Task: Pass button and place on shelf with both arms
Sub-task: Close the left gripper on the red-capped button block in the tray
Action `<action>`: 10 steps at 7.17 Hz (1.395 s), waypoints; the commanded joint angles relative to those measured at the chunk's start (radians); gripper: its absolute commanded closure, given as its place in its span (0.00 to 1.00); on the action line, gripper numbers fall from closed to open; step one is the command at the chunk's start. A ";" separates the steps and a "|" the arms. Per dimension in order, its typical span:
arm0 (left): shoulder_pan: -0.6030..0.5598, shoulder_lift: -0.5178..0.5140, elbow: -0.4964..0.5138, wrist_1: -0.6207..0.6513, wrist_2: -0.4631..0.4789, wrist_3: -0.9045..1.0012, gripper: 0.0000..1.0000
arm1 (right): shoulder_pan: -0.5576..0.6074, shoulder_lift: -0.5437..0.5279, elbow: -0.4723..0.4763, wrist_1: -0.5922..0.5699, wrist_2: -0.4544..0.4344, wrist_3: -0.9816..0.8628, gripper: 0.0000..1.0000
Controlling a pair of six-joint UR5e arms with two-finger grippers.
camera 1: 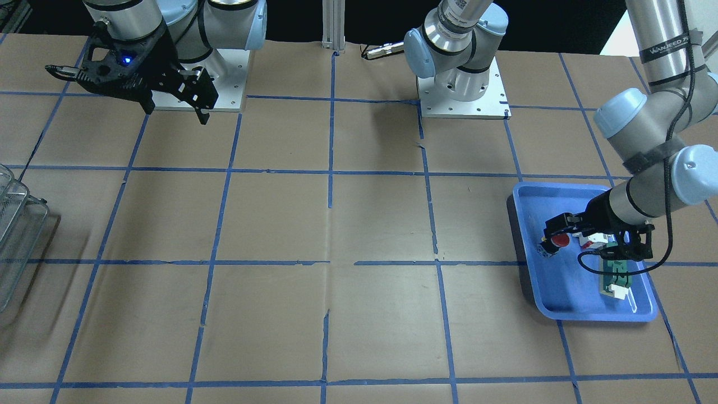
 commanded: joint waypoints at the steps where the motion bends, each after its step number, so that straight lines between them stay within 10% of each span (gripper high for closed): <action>1: -0.007 -0.019 -0.001 0.022 -0.001 -0.039 0.06 | 0.000 -0.001 0.001 -0.001 -0.003 -0.001 0.00; 4: -0.033 -0.014 -0.001 0.022 0.001 -0.037 0.29 | 0.000 -0.001 -0.001 0.000 -0.006 0.000 0.00; 8: -0.030 0.001 0.013 0.032 0.014 0.151 1.00 | 0.000 0.001 0.001 -0.006 -0.004 -0.001 0.00; 10: -0.038 0.023 0.040 0.030 -0.010 0.268 1.00 | 0.000 0.003 -0.001 -0.010 -0.006 -0.001 0.00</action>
